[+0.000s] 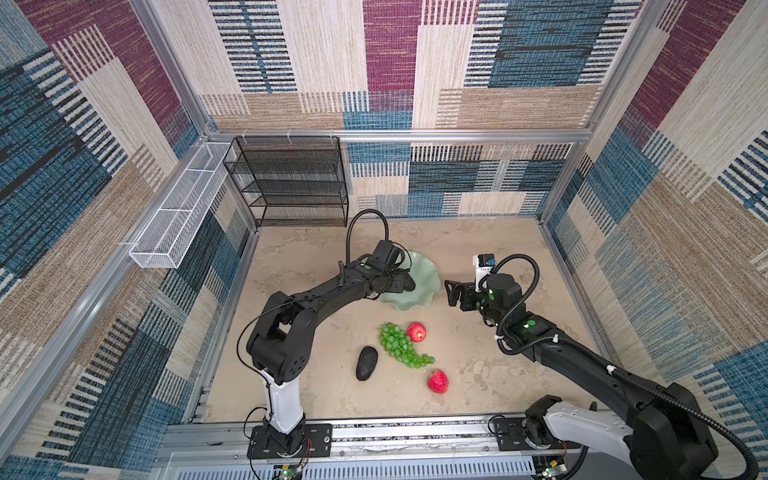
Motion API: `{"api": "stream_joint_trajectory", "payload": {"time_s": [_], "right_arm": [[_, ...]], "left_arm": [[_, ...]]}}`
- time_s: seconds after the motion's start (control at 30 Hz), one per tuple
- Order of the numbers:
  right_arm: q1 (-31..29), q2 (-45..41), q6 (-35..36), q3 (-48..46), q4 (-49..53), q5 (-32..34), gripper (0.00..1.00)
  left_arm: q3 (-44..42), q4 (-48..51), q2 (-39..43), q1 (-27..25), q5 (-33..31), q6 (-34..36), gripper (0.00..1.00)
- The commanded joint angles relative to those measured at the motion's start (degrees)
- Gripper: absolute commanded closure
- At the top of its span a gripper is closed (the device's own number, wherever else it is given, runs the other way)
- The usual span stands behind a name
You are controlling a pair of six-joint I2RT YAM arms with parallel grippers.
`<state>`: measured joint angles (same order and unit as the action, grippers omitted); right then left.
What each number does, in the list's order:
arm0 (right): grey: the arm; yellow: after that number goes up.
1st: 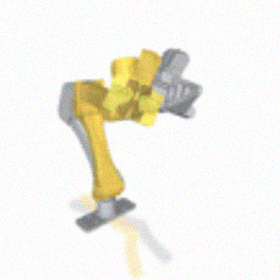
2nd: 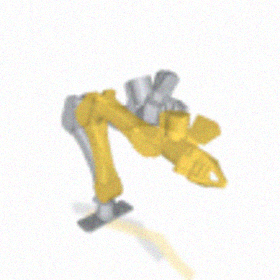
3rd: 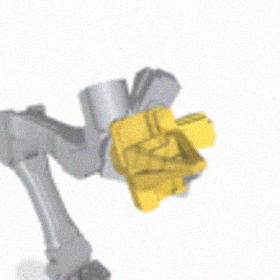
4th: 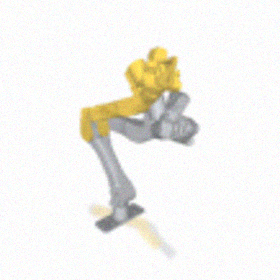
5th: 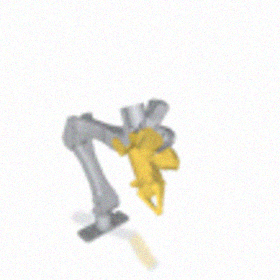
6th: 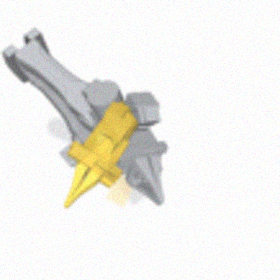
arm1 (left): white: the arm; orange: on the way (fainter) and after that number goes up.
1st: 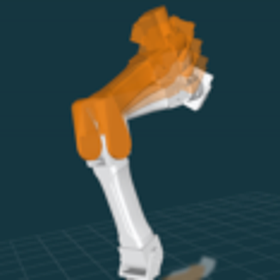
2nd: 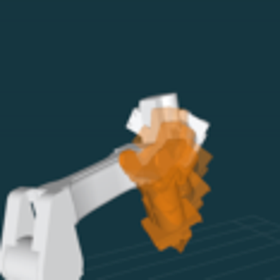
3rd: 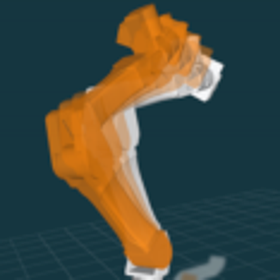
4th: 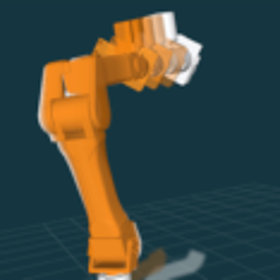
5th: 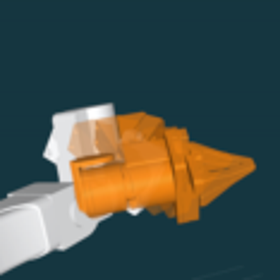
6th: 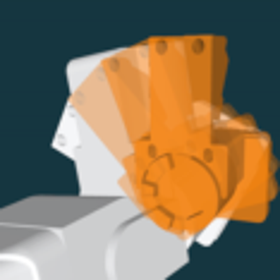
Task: Place and organize the fake fruits in the fruit bowl
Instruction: 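Carry the apple with the left gripper into the bowl and release, then grasp the other near red apple with the right gripper while the left gripper withdraws, then place the apple with the right gripper into the bowl beside the avocado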
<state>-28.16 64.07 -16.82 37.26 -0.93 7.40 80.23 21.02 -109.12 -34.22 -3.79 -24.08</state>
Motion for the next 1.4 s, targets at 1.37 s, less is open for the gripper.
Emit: {"api": "stream_joint_trajectory", "payload": {"time_s": [1.37], "right_arm": [[-35.1,-6.1,-34.4,-16.6,17.2,0.9,0.38]], "left_arm": [[-38.0,-9.4,53.5,4.2,-17.1,-9.8,0.19]]}}
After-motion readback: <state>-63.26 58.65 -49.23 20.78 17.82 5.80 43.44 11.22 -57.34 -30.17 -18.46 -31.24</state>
